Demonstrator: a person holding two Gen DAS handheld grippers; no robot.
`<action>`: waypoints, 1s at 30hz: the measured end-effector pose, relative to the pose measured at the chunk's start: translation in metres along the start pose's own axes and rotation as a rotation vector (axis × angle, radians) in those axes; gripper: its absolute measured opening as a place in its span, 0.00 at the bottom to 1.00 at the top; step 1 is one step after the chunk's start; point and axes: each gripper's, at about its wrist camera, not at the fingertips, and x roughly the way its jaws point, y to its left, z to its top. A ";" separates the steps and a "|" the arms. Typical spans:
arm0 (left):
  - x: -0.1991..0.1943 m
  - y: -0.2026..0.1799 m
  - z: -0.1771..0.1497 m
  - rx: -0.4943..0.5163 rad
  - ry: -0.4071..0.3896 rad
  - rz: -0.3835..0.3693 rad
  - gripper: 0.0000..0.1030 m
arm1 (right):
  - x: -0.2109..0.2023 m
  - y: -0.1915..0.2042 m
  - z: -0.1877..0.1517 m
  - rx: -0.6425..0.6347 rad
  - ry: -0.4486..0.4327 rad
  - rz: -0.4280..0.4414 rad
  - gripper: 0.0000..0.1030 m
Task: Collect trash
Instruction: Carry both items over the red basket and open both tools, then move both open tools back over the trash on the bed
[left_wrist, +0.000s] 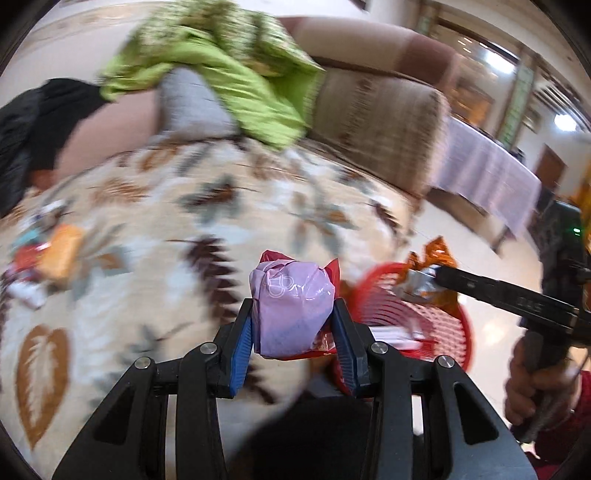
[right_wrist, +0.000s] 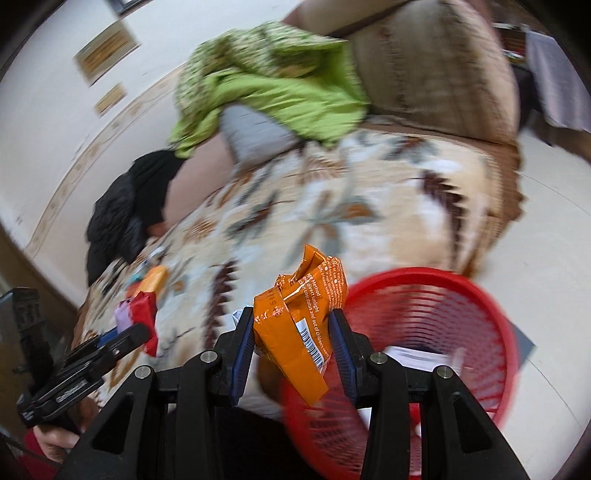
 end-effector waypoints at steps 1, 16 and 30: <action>0.005 -0.008 0.002 0.012 0.013 -0.022 0.38 | -0.004 -0.007 0.001 0.013 -0.006 -0.011 0.42; 0.071 -0.085 0.003 0.127 0.167 -0.180 0.56 | -0.021 -0.065 0.002 0.132 -0.024 -0.089 0.52; 0.016 -0.005 0.000 -0.025 0.075 -0.030 0.59 | 0.013 0.002 0.007 0.011 0.023 0.018 0.52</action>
